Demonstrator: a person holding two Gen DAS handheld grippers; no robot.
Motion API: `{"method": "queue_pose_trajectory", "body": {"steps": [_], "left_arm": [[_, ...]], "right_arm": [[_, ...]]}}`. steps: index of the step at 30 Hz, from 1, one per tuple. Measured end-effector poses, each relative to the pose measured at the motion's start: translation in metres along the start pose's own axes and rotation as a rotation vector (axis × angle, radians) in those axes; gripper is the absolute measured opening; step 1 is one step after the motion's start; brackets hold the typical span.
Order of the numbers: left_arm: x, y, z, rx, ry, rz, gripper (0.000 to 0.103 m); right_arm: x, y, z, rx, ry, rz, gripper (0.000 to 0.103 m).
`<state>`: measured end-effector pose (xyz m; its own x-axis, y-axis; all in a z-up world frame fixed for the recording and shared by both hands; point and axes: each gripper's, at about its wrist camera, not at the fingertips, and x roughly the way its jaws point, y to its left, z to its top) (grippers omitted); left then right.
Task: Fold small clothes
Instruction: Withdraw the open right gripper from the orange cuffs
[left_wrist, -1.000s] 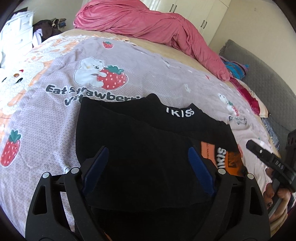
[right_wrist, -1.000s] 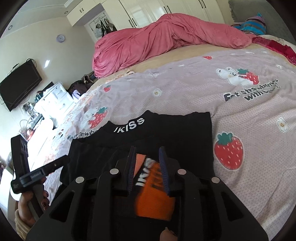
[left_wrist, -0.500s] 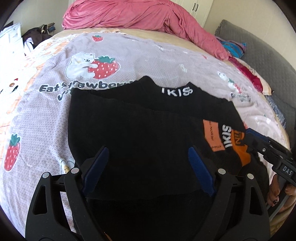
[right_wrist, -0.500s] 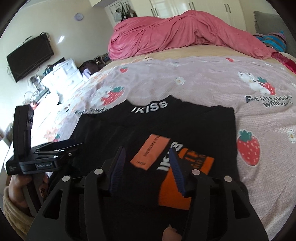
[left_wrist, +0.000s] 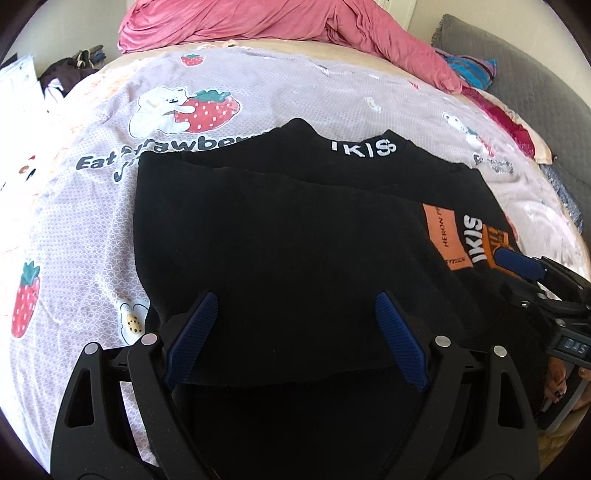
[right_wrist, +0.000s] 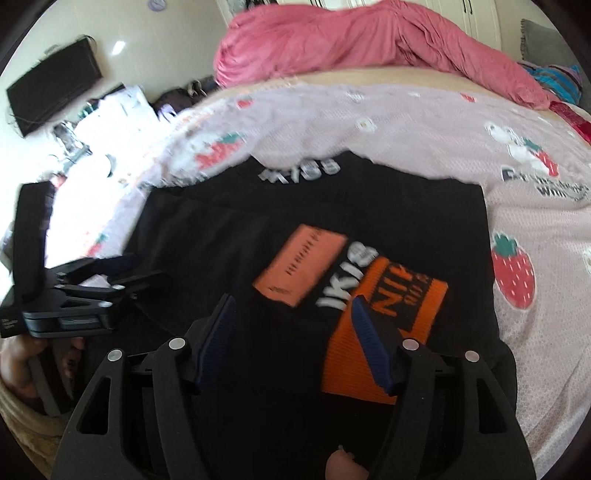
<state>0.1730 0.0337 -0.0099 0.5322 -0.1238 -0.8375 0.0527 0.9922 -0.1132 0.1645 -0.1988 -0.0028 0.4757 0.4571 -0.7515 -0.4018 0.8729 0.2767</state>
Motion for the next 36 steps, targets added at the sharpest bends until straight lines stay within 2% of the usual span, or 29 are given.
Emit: {"method": "queue_pose_trajectory", "body": {"steps": [2,4,12,19,25,26,28,33,36], "left_arm": [[0.000,-0.001,-0.001,0.008,0.002,0.005,0.080],[0.001,-0.001,-0.001,0.010,0.003,0.006,0.080],[-0.002,0.000,0.000,-0.002,-0.003,-0.006,0.081],[-0.006,0.001,-0.001,-0.011,-0.008,-0.019,0.081],[-0.012,0.003,-0.001,-0.024,-0.021,-0.036,0.084],[-0.014,0.004,0.000,-0.028,-0.027,-0.040,0.084],[-0.017,0.004,0.000,-0.032,-0.036,-0.040,0.085],[-0.028,0.008,0.002,-0.049,-0.069,-0.063,0.093],[-0.034,0.010,0.001,-0.053,-0.088,-0.046,0.093]], "right_arm": [[0.010,-0.004,-0.003,0.004,0.041,-0.020,0.064],[0.012,-0.003,-0.005,-0.003,0.046,-0.024,0.064],[0.004,-0.003,-0.004,0.007,0.018,-0.003,0.067],[-0.003,-0.003,-0.003,0.018,0.000,0.008,0.076],[-0.007,-0.004,-0.001,0.026,-0.013,0.010,0.077],[-0.008,-0.004,-0.001,0.030,-0.015,0.012,0.078],[-0.010,-0.006,-0.001,0.042,-0.023,0.017,0.087],[-0.019,-0.009,0.002,0.054,-0.057,0.023,0.092],[-0.025,-0.010,0.003,0.054,-0.087,0.022,0.095]]}}
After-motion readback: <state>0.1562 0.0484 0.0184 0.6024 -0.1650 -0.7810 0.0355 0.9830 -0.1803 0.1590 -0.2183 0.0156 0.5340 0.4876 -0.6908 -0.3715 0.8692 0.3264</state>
